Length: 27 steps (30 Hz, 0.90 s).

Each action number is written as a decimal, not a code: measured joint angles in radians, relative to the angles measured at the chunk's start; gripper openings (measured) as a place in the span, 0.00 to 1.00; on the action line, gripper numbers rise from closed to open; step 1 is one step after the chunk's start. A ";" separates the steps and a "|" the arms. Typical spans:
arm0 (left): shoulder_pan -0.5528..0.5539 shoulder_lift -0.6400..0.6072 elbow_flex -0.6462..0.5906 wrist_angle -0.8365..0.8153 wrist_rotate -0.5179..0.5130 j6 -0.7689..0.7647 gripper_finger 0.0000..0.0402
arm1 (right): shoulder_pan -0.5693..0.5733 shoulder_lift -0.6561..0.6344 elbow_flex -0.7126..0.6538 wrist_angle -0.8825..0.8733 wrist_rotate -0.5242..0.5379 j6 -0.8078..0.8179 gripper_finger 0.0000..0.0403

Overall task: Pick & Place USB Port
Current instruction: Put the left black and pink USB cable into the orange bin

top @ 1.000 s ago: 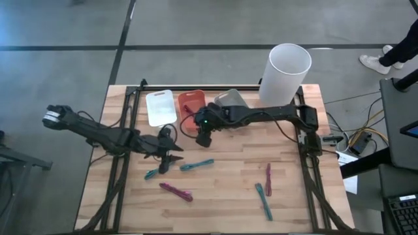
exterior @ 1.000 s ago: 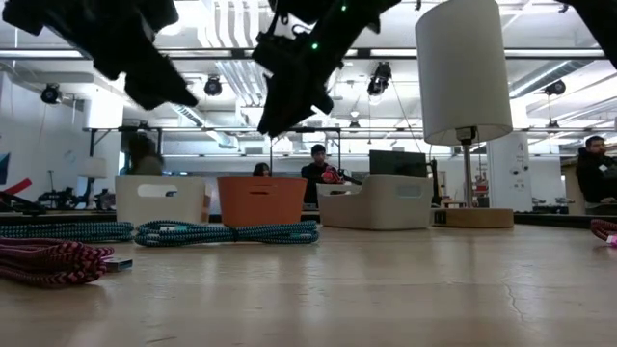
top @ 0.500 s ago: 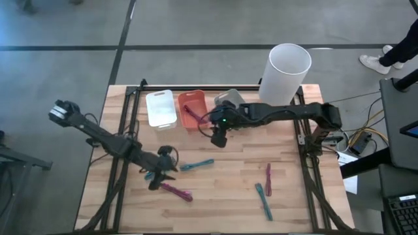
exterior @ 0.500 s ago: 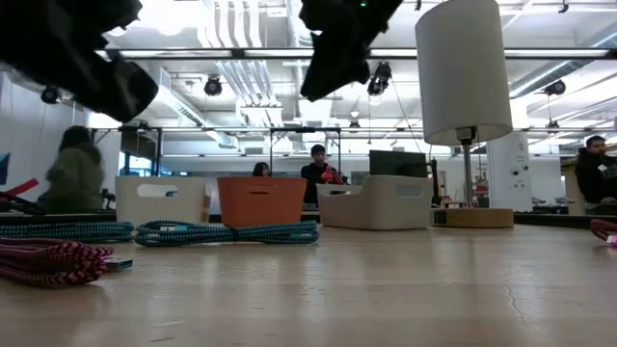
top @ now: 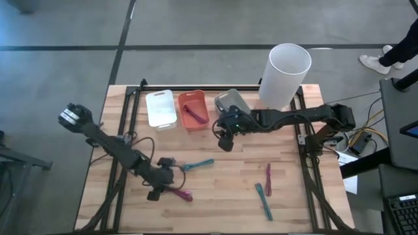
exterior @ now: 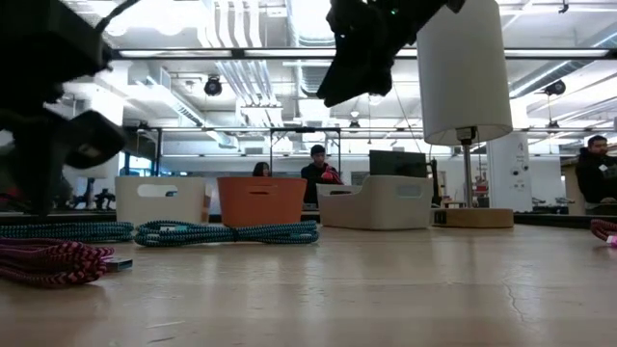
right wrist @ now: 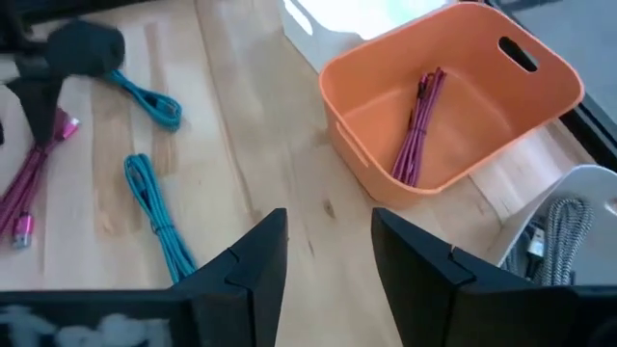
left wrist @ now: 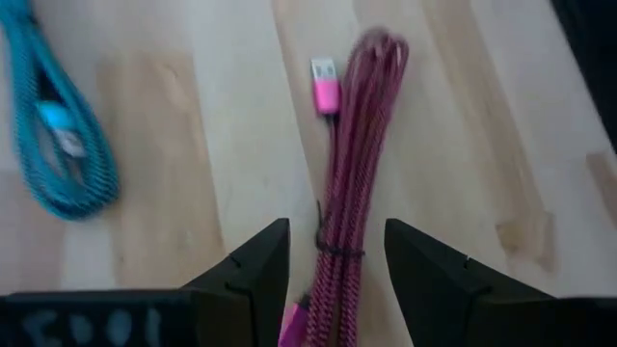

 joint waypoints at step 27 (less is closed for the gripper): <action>-0.007 0.017 0.025 0.011 -0.209 -0.025 0.05 | 0.000 0.000 -0.022 0.009 -0.002 0.028 0.33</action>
